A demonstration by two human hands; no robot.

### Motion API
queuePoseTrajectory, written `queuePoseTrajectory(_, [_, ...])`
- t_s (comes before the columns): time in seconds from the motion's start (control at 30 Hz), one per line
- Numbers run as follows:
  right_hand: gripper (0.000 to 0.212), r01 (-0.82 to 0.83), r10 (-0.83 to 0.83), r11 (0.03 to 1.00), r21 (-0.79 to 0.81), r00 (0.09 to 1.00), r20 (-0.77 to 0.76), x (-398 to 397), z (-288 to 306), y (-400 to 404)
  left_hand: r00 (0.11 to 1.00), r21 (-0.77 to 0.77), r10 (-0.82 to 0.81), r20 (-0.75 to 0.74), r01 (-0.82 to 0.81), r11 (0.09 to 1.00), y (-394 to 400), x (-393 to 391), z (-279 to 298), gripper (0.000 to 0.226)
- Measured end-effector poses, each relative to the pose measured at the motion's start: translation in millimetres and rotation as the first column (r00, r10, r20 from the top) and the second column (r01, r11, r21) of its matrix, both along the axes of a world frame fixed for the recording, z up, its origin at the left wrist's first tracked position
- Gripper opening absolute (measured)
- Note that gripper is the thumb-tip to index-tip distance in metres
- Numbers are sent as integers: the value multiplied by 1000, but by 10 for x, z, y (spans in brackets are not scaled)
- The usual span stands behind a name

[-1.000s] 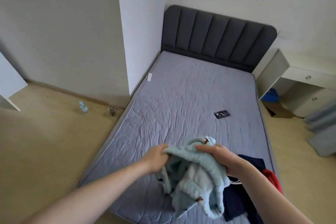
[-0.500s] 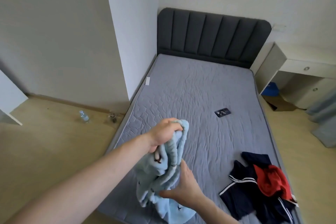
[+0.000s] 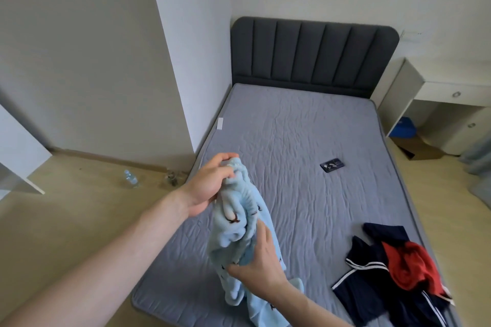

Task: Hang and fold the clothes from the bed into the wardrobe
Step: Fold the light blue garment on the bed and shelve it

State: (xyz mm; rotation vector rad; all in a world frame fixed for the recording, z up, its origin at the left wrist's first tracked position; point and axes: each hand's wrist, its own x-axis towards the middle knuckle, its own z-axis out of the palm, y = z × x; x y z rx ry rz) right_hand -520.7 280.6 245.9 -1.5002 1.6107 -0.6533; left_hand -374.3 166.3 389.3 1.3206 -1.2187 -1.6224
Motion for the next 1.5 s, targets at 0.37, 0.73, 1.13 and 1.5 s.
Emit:
queuePoseTrajectory(0.37, [38, -83, 130, 989, 119, 871, -473, -754, -330, -164, 585, -199, -201, 786, 547, 813, 20, 446, -105, 47])
queuePoseTrajectory(0.73, [35, -154, 275, 916, 371, 913, -301, -1378, -234, -270, -166, 254, -194, 967, 554, 793, 117, 855, -1057, 32])
queuePoseTrajectory(1.13, [34, -63, 120, 990, 125, 841, -528, -1708, 406, -1192, 13, -5, 0, 1000, 372, 928, -470, 696, -959, 47])
queuePoseTrajectory(1.5, [40, -2, -491, 613, -790, 783, -383, -1964, 3113, -2553, 383, -799, 719, 580, 94, 594, -1922, 342, 1704, 17])
